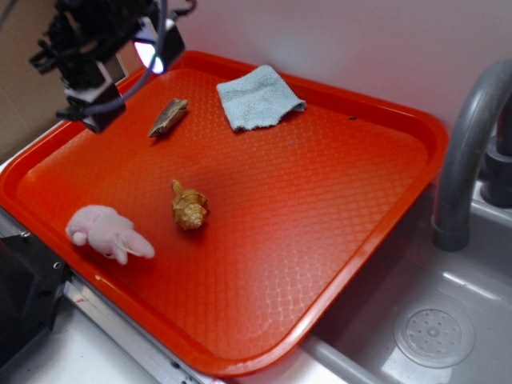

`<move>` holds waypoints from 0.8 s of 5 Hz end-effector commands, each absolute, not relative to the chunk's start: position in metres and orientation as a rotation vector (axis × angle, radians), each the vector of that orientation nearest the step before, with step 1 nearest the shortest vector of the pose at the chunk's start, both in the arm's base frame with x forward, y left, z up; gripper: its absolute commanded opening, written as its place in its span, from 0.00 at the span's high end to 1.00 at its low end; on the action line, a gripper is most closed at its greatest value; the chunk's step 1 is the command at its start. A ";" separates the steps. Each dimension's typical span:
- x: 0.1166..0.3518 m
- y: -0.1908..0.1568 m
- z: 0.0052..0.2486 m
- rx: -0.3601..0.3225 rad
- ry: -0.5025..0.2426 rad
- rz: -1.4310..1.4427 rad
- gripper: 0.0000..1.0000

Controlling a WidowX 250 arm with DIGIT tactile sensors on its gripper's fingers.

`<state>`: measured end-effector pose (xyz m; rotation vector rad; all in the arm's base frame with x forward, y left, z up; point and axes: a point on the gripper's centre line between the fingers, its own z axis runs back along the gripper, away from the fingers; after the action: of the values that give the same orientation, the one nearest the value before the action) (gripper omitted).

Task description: Grab the shell.

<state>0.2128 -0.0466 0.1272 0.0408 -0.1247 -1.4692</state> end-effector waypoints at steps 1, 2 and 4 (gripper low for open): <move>0.198 -0.072 0.089 -0.002 -0.064 -1.934 0.00; 0.196 -0.077 0.068 0.030 0.017 -1.954 0.00; 0.180 -0.094 0.036 0.059 0.140 -2.030 0.00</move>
<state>0.1908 -0.0925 0.0307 0.0377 0.1681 -2.0135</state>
